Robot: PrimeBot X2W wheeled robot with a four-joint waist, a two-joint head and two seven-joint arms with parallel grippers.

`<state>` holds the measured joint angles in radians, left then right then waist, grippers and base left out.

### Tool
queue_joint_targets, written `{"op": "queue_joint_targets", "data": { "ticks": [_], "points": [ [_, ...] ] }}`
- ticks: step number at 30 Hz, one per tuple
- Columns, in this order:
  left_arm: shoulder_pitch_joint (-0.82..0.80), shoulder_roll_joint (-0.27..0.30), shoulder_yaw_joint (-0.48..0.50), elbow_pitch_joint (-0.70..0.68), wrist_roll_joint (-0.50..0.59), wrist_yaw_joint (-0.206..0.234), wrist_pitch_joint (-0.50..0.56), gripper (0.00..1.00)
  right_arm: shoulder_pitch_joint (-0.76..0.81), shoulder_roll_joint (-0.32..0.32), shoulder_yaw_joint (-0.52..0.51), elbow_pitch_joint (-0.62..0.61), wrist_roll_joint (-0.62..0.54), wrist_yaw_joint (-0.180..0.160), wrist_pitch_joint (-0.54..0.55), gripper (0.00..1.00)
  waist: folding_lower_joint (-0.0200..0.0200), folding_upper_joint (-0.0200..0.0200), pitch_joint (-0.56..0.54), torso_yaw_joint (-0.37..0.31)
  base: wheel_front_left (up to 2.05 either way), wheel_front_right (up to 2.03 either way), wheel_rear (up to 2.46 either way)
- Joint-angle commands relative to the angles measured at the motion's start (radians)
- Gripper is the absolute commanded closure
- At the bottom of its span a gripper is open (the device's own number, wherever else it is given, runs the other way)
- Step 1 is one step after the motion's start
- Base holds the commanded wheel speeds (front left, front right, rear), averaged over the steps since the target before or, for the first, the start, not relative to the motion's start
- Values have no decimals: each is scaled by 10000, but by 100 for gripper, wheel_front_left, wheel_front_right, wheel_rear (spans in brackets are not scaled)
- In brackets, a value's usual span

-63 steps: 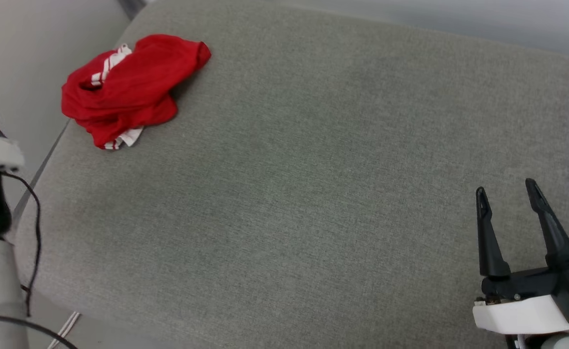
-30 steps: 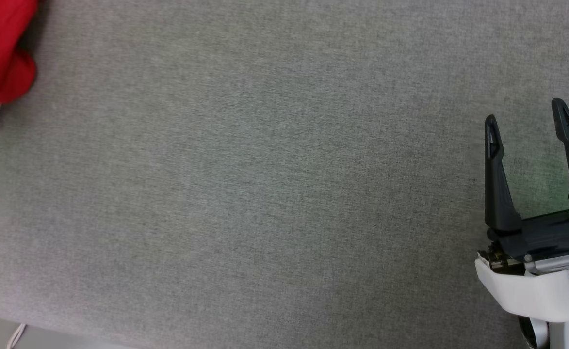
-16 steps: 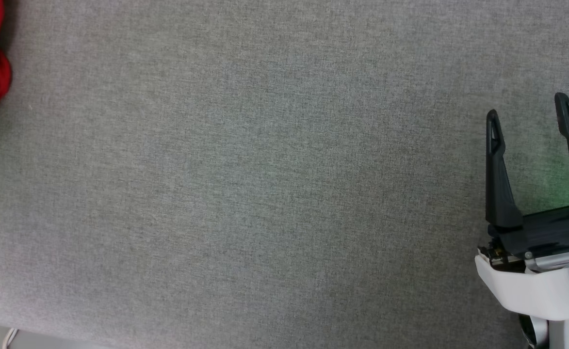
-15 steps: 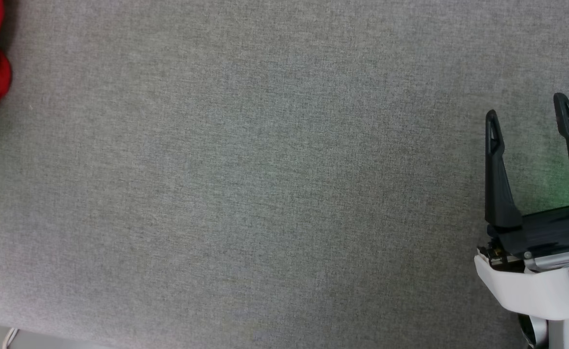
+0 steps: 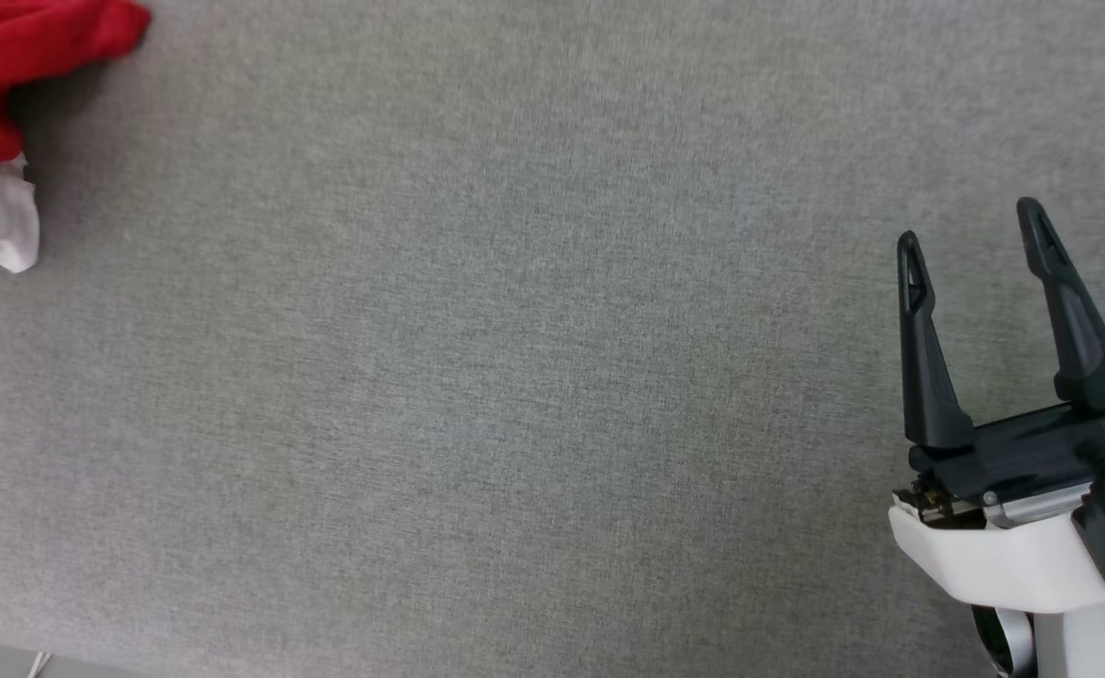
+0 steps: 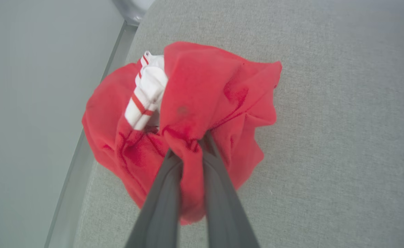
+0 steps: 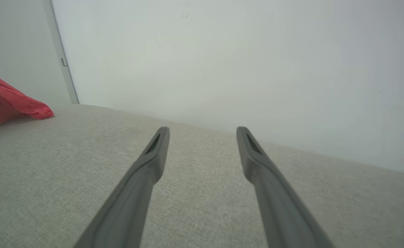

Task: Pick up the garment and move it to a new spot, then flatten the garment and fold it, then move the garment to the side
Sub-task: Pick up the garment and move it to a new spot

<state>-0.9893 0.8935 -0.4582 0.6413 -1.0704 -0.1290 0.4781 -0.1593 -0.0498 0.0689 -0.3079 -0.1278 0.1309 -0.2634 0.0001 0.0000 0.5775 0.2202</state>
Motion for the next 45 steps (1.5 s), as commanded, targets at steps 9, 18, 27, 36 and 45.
{"op": "queue_joint_targets", "data": {
  "ticks": [9, 18, 27, 36, 45],
  "points": [
    [-955, 863, -1031, -1810, 498, 1, -192, 100, 224, -8, 181, 394, 617, -3, -21, 0, -1, 0, -1462, -277, 0, 0, 0],
    [-2086, 870, -1861, -3571, 1059, 1, 149, 100, 617, -7, 327, 735, 1195, -3, -21, 0, -1, 0, -2558, -992, 0, 0, 0],
    [-2849, 126, -2859, -5030, 1350, 1, 503, 100, 922, -5, 440, 933, 1523, -3, -19, 0, -1, 0, -3246, -2124, 0, 0, 0],
    [-2914, -611, -3916, -6220, 1373, 1, 313, 100, 1098, -2, 467, 1040, 1744, -3, -21, 0, -1, 0, -3356, -3252, 0, 0, 0],
    [-1908, -1956, -5334, -6210, 1667, 1, -322, 100, 1099, 1, 347, 1063, 1847, -3, -19, 0, -1, 0, -3145, -3705, 0, 0, 0]
  ]
}}
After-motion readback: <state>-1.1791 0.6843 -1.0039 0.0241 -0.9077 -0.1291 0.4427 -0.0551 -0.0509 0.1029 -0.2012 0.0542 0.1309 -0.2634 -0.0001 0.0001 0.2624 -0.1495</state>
